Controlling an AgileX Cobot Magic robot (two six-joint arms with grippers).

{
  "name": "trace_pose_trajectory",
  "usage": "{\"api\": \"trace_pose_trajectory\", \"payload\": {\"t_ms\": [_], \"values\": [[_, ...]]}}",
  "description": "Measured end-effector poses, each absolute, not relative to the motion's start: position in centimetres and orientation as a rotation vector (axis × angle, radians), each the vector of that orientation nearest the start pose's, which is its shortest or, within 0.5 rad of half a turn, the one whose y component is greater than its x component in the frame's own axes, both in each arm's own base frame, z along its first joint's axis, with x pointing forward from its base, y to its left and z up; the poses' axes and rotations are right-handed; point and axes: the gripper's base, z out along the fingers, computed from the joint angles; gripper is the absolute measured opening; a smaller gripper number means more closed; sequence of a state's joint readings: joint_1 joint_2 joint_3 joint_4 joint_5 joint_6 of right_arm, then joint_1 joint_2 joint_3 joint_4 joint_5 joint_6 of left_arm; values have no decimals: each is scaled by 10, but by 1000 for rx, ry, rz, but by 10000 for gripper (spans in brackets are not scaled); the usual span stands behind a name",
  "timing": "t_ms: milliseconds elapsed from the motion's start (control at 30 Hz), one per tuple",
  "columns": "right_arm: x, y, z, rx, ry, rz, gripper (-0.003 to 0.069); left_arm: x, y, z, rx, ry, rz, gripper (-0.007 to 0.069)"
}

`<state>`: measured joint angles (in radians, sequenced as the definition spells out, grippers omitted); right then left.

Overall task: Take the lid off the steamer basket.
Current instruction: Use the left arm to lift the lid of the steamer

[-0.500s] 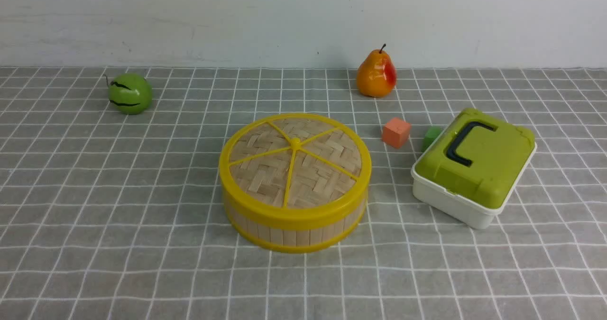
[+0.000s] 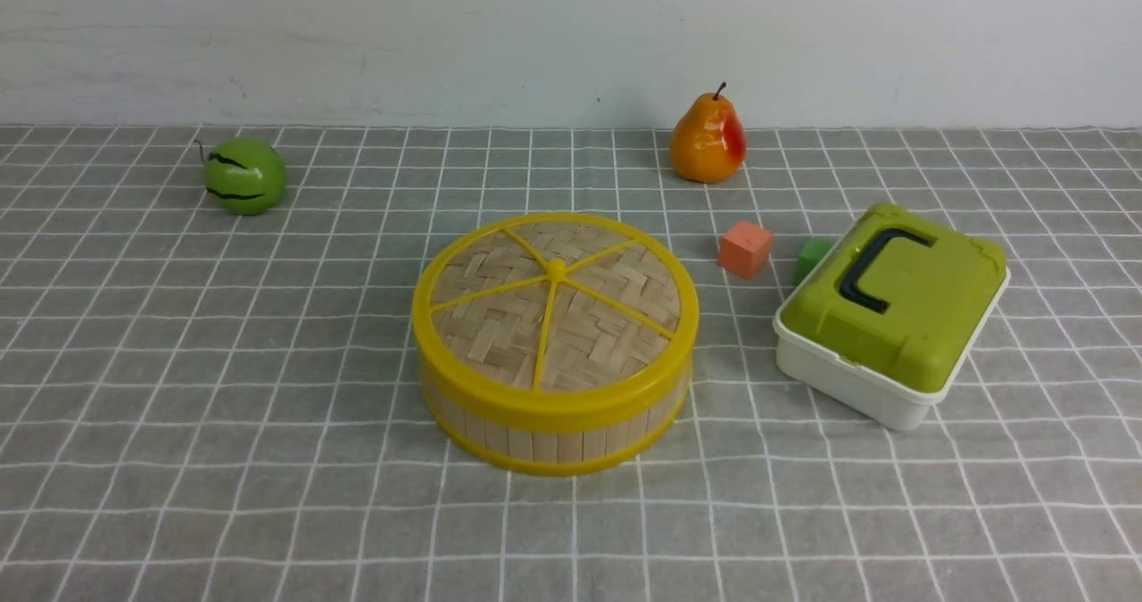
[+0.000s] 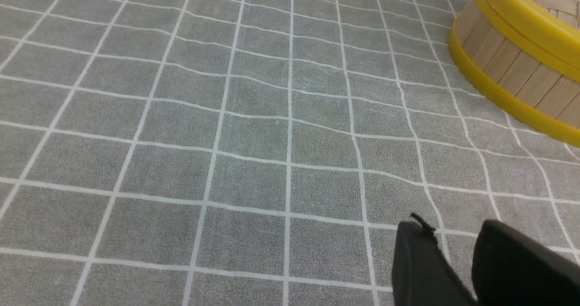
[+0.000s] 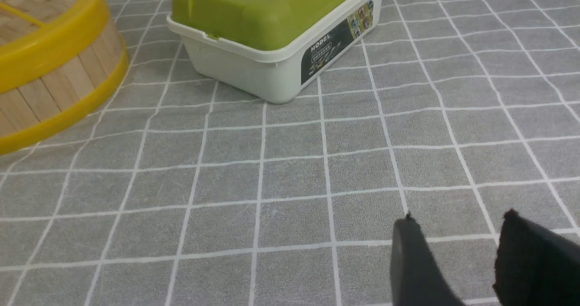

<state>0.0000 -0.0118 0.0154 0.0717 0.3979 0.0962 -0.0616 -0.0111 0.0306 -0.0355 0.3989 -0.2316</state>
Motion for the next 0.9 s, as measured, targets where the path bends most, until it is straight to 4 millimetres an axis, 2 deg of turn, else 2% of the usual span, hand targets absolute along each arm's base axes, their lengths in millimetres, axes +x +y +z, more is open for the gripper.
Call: {"api": "trace_pose_trajectory", "payload": {"t_ms": [367, 733, 900], "values": [[52, 3, 173, 134, 1882, 137, 241, 52, -4, 168, -184, 1900, -234, 185], [52, 3, 173, 134, 1882, 137, 241, 52, -2, 168, -127, 1895, -160, 187], [52, 3, 173, 134, 1882, 137, 241, 55, -3, 179, -133, 1765, -199, 195]]}}
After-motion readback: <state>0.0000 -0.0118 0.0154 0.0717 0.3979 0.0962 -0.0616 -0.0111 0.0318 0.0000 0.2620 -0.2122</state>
